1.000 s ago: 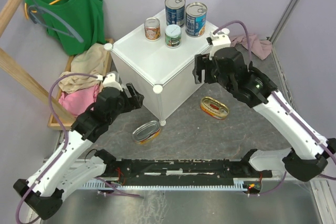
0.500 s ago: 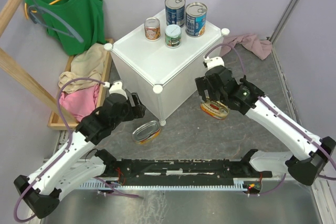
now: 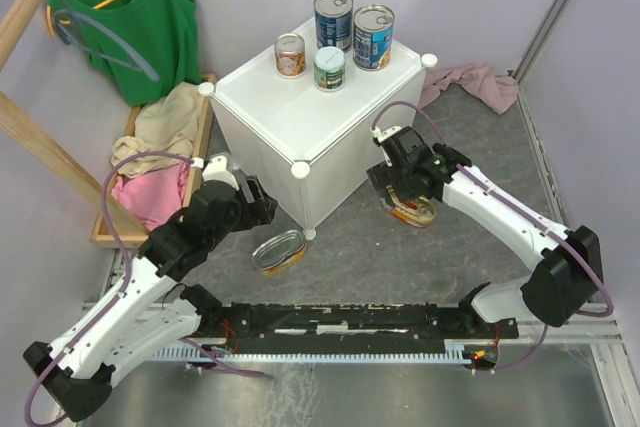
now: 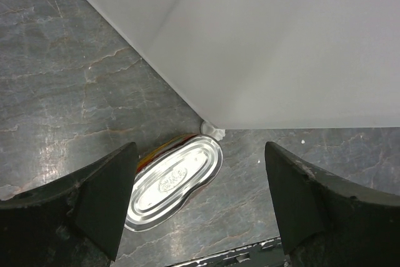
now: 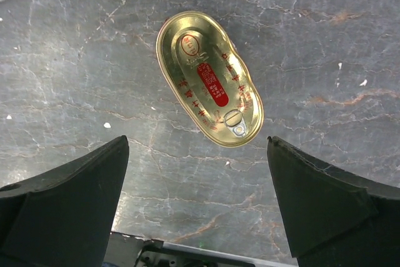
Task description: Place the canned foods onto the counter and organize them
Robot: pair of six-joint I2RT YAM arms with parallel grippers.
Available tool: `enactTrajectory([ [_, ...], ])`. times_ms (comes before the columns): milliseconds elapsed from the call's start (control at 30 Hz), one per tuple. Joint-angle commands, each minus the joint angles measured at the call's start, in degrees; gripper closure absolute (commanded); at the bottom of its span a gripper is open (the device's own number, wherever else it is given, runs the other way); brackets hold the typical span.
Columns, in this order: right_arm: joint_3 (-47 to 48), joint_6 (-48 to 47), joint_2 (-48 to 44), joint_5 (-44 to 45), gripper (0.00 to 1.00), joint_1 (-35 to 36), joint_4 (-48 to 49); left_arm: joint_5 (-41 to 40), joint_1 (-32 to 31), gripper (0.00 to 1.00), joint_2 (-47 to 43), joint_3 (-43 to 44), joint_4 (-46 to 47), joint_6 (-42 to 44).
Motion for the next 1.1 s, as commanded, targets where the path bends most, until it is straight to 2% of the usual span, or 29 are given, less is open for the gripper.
enactTrajectory([
  [0, -0.85, -4.64, 1.53, -5.20, 0.00, -3.03, 2.50, -0.18, -0.21, 0.11, -2.10, 0.46, 3.54, -2.77],
  [400, -1.57, -8.54, 9.59, -8.49, 0.00, -6.26, 5.01, -1.66, -0.21, 0.11, -3.57, 2.41, 4.06, -2.85],
  [733, -1.74, -12.36, 10.96, -11.37, 0.00, -9.74, 7.13, -1.72, -0.22, 0.11, -4.01, 3.48, 4.07, -2.33],
  [1067, -2.31, -13.72, 14.13, -13.38, 0.00, -10.32, 7.88, -1.78, -0.24, 0.11, -4.55, 5.02, 3.93, -2.12],
])
